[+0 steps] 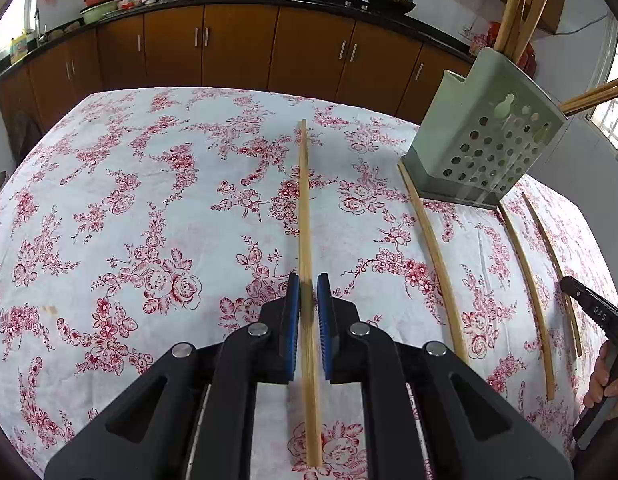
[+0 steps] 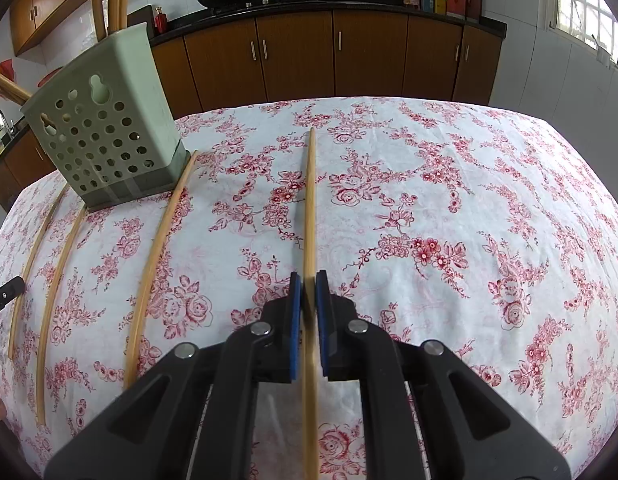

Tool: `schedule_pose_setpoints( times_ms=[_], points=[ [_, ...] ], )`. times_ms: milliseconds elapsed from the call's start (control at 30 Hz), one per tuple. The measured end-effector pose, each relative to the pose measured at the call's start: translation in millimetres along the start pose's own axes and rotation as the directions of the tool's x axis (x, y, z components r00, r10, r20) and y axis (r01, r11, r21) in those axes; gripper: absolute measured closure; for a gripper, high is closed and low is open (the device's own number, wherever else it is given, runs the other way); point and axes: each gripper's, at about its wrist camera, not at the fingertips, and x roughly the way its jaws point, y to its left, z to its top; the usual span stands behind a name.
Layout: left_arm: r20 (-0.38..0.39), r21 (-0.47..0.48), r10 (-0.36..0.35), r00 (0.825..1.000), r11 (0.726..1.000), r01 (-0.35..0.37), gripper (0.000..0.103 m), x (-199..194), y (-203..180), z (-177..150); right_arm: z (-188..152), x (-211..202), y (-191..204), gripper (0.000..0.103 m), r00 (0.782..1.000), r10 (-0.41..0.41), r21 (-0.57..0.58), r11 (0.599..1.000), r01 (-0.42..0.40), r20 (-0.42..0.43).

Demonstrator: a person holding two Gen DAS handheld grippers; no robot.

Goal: Organize utensils
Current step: 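Lift the right tool's chopstick upright toward the holder while the left tool lifts its chopstick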

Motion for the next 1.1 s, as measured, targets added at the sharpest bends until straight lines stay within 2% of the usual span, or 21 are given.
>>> schedule_pose_setpoints(
  times_ms=[400,567,700,767,833,967,1100],
  points=[
    [0.000,-0.001,-0.002,1.000,1.000,0.002,0.093,-1,0,0,1,1,3,0.088,1.000,0.008,-0.013,1.000,-0.008,-0.002],
    [-0.006,0.094,0.063,0.998,0.994,-0.062,0.093,-4,-14,-6,-8,-7,5,0.088,1.000,0.002,-0.035,0.999,-0.002,-0.002],
    [-0.008,0.100,0.061,0.998,0.993,-0.060,0.091,-9,-15,-13,-16,-13,3,0.088,1.000,0.011,-0.038,0.999,-0.011,-0.004],
    [-0.008,0.102,0.064,0.998,0.993,-0.063,0.091,-10,-16,-15,-18,-15,2,0.088,1.000,0.016,-0.036,0.999,-0.016,-0.004],
    [-0.008,0.106,0.072,0.997,0.992,-0.070,0.091,-11,-17,-18,-19,-16,0,0.095,1.000,0.016,-0.031,0.999,-0.016,-0.004],
    [-0.009,0.118,0.088,0.996,0.989,-0.087,0.095,-13,-19,-20,-18,-18,-7,0.095,0.999,0.037,0.005,0.999,-0.037,-0.014],
    [-0.017,0.108,0.077,0.997,0.991,-0.075,0.096,-19,-17,-19,-15,-31,-11,0.095,0.999,0.038,0.018,0.999,-0.038,0.021]
  ],
)
